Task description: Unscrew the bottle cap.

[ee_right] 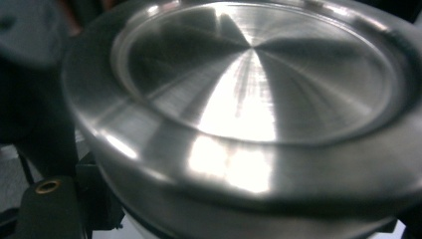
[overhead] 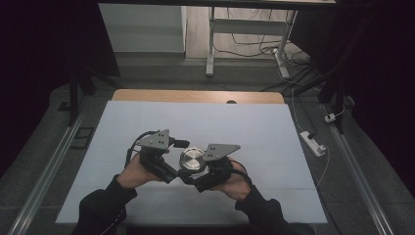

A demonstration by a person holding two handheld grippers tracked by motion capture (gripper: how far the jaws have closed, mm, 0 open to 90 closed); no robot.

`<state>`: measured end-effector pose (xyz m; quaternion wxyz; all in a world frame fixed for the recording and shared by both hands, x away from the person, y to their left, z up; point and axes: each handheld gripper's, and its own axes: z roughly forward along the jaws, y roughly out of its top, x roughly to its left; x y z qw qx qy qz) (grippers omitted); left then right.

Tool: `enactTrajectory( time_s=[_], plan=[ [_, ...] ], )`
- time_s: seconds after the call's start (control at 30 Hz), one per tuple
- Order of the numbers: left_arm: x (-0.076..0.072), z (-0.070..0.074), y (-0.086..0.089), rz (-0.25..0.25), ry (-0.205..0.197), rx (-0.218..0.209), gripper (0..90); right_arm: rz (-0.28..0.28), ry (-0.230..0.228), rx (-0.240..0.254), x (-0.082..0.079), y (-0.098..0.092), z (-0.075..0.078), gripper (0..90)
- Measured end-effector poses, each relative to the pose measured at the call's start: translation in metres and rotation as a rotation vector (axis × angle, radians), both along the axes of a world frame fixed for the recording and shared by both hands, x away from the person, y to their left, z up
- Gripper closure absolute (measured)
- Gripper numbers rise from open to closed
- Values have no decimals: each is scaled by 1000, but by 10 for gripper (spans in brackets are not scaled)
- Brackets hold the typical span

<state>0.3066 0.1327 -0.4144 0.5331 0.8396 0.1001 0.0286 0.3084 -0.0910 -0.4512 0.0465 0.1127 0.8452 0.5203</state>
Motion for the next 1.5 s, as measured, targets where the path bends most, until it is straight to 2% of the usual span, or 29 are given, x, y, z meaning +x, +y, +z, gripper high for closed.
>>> enactTrajectory(
  time_s=[0.13, 0.27, 0.33, 0.4, 0.5, 0.6, 0.67, 0.73, 0.87, 0.97, 1.17, 1.3, 1.5],
  plan=[
    [-2, 1, 1, -33, -18, 21, 146, 31, 2, -18, -3, 3, -2, 148],
    [-3, 0, 1, -56, -13, 1, 202, 41, -2, -19, -4, 4, -2, 148],
    [-3, 0, 0, -39, -16, -3, 203, 34, -4, -19, -4, 4, -1, 148],
    [-4, -1, -2, 0, -22, -11, 205, 16, -1, -15, -3, 3, -1, 147],
    [-8, -2, -10, 91, -32, -10, 205, -24, 5, -8, 2, 0, -2, 148],
    [-12, -4, -21, 212, -47, 2, 205, -98, 7, -17, 6, -3, -3, 148],
    [-13, -4, -27, 256, -51, 14, 205, -139, 18, -19, 9, -4, -4, 148],
    [-12, -3, -28, 253, -45, 21, 203, -150, 27, -16, 9, -5, -5, 148],
    [-10, 0, -20, 197, -23, -6, 189, -135, 33, 3, 8, -4, -3, 148],
    [-11, 3, -18, 173, -37, 5, 168, -120, 28, 13, 6, -4, 0, 148],
    [-15, -2, -28, 256, -64, 21, 191, -141, 28, 7, 6, -3, -2, 148],
    [-16, -4, -32, 308, -51, 1, 204, -163, 20, -5, 8, -3, -5, 148],
    [-20, -1, -35, 346, -70, -18, 205, -170, 20, 26, 8, -5, -3, 148]
  ],
)
